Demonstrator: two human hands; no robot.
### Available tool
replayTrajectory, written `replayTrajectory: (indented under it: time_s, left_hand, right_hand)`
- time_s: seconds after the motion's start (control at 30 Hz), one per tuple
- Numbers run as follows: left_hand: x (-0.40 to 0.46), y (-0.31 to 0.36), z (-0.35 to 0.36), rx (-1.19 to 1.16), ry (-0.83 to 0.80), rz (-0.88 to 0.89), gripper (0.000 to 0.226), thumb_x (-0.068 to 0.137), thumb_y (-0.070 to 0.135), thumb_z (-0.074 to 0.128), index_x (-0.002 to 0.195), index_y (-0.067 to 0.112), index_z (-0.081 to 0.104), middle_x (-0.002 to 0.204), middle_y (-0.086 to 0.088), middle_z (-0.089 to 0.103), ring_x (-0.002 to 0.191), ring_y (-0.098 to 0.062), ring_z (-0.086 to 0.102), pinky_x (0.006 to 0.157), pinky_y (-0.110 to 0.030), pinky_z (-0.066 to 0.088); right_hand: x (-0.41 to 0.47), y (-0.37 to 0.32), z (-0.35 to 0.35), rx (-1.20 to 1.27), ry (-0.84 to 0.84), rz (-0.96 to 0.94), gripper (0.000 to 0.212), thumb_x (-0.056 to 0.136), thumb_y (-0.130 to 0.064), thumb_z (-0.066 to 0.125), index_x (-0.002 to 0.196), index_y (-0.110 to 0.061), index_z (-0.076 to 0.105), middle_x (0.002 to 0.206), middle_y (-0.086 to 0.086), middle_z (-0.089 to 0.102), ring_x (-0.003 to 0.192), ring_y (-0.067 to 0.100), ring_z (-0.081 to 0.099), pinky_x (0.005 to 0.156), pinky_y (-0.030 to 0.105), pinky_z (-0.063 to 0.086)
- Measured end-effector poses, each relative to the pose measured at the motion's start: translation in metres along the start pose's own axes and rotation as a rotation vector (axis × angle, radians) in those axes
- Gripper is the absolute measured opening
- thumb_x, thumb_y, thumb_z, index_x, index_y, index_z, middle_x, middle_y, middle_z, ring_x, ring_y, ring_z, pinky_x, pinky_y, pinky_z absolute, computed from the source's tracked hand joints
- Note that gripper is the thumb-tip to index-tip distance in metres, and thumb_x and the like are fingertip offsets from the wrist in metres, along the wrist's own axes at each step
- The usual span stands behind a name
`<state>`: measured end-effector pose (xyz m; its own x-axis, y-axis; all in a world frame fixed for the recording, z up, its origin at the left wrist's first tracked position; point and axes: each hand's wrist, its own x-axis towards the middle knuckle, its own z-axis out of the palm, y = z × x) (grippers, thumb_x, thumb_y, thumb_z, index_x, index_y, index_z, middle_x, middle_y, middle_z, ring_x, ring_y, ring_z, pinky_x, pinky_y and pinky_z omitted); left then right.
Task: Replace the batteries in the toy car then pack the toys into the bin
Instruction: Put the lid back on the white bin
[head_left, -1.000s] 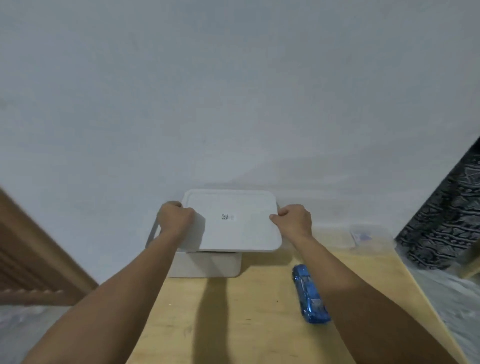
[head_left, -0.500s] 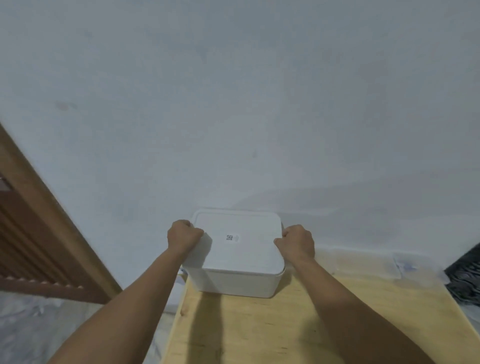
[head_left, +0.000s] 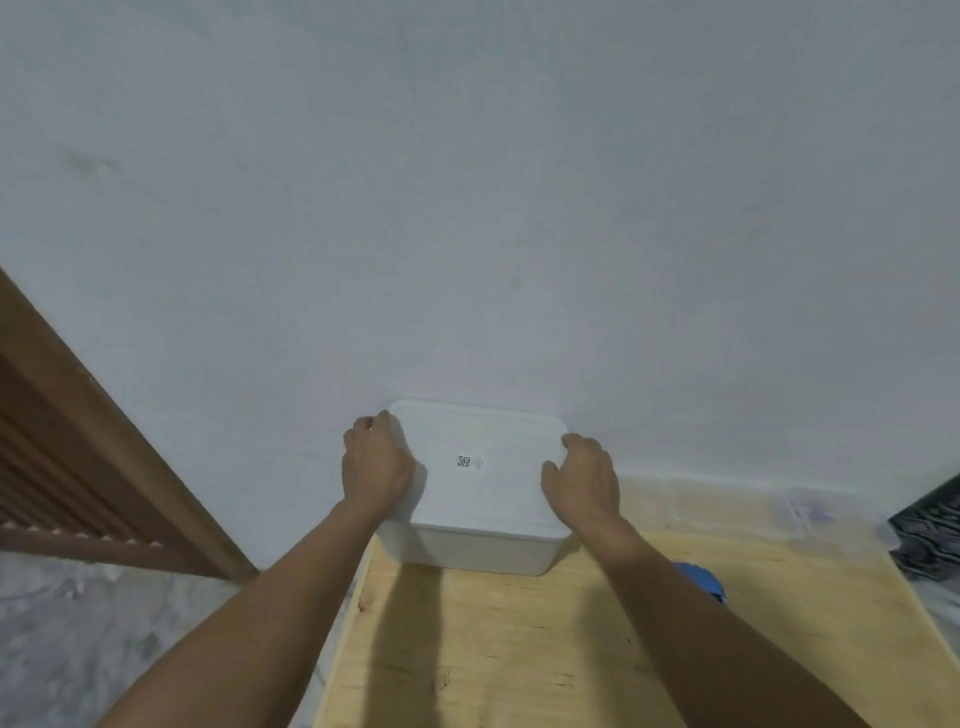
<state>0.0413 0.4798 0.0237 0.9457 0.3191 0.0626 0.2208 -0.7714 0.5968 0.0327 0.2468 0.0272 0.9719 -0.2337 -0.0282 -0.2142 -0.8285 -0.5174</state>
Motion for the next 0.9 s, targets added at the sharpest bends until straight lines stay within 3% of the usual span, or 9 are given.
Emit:
replayTrajectory:
  time_s: [0.1, 0.2, 0.33, 0.6, 0.9]
  left_hand:
    - [-0.004, 0.003, 0.006, 0.305, -0.078, 0.267, 0.054, 0.091, 0.029, 0.037, 0.141, 0.009, 0.036, 0.153, -0.014, 0.029, 0.143, -0.033, 0.022, 0.113, -0.048, 0.019]
    - [0.000, -0.003, 0.016, 0.417, -0.217, 0.378, 0.062, 0.097, 0.045, 0.025, 0.149, 0.012, 0.020, 0.162, -0.010, 0.006, 0.150, -0.027, -0.003, 0.120, -0.052, 0.000]
    - [-0.001, -0.008, 0.023, 0.469, -0.245, 0.387, 0.067, 0.098, 0.051, 0.015, 0.153, 0.012, 0.011, 0.163, -0.010, 0.003, 0.150, -0.024, -0.004, 0.120, -0.050, 0.000]
    - [-0.002, -0.008, 0.025, 0.548, -0.250, 0.397, 0.070, 0.098, 0.053, 0.007, 0.154, 0.012, 0.002, 0.163, -0.008, -0.007, 0.149, -0.024, -0.014, 0.120, -0.050, -0.005]
    - [0.004, -0.010, 0.027, 0.554, -0.292, 0.395, 0.070, 0.097, 0.052, 0.007, 0.155, 0.014, -0.003, 0.163, -0.004, -0.009, 0.149, -0.022, -0.012, 0.121, -0.046, -0.003]
  right_hand:
    - [-0.001, -0.008, 0.012, -0.087, -0.001, -0.164, 0.052, 0.095, -0.025, 0.049, 0.143, -0.007, 0.036, 0.151, 0.011, 0.033, 0.142, 0.027, 0.023, 0.115, 0.036, 0.025]
    - [0.001, -0.014, 0.023, -0.223, -0.045, -0.283, 0.059, 0.098, -0.037, 0.039, 0.148, -0.009, 0.024, 0.158, 0.010, 0.020, 0.147, 0.028, 0.009, 0.120, 0.039, 0.010]
    - [-0.001, -0.011, 0.032, -0.383, -0.054, -0.347, 0.059, 0.100, -0.046, 0.024, 0.150, -0.014, 0.020, 0.160, 0.008, 0.016, 0.148, 0.031, 0.005, 0.119, 0.046, 0.005]
    - [-0.003, -0.009, 0.035, -0.437, -0.072, -0.357, 0.065, 0.099, -0.049, 0.015, 0.152, -0.012, 0.012, 0.161, 0.010, 0.007, 0.149, 0.030, -0.003, 0.120, 0.051, 0.001]
    - [0.003, -0.010, 0.038, -0.481, -0.141, -0.357, 0.071, 0.097, -0.051, 0.007, 0.153, -0.008, 0.003, 0.162, 0.009, -0.002, 0.149, 0.025, -0.006, 0.120, 0.050, -0.002]
